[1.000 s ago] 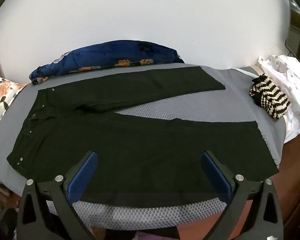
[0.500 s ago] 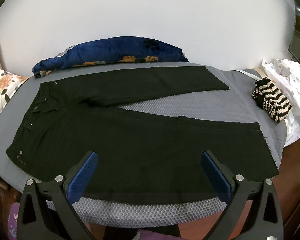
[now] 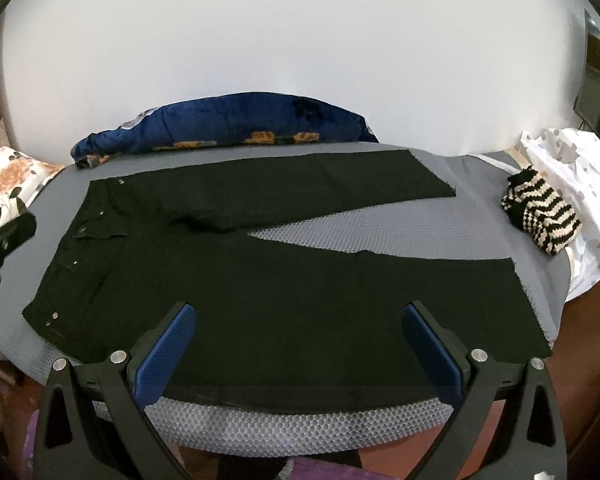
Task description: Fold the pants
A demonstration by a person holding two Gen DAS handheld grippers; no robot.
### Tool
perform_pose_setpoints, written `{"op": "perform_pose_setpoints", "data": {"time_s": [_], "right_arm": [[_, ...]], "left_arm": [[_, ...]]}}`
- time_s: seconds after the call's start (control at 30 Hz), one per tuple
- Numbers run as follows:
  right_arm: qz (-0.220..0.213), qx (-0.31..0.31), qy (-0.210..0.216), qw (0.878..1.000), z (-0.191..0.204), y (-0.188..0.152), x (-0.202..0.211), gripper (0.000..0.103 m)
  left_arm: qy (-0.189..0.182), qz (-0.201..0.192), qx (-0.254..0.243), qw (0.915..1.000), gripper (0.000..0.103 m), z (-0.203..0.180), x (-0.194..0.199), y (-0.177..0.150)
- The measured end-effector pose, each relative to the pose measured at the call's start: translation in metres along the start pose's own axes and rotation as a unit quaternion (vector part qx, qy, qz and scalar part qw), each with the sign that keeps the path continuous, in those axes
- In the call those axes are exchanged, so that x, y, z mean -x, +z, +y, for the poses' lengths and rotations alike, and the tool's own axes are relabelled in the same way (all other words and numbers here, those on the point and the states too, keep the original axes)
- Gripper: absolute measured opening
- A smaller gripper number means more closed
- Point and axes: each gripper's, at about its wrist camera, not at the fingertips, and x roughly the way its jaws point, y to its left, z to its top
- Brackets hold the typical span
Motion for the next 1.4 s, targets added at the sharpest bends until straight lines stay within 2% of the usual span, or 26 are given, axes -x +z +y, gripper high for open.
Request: {"op": "perform_pose_setpoints", "data": {"time_s": [0.1, 0.4, 0.8, 1.4], "right_arm": [[0.002, -0.002, -0.001, 1.000, 0.002, 0.003, 0.000, 0.102], [-0.002, 0.022, 0.012, 1.000, 0.024, 0.009, 0.003, 0.102], [0.006, 0.032, 0.021, 0.999, 0.035, 0.012, -0.001, 0.102], [0.038, 0.037, 0.023, 0.998, 0.042, 0.025, -0.032, 0.102]], "left_arm": [[0.014, -0.005, -0.002, 0.9999, 0.103, 0.005, -0.005, 0.005], [0.020, 0.005, -0.042, 0.9989, 0.103, 0.004, -0.017, 0.005], [0.025, 0.026, -0.036, 0.9987, 0.103, 0.017, -0.042, 0.007], [0.043, 0.063, -0.020, 0.9969, 0.103, 0.046, -0.105, 0.019]]}}
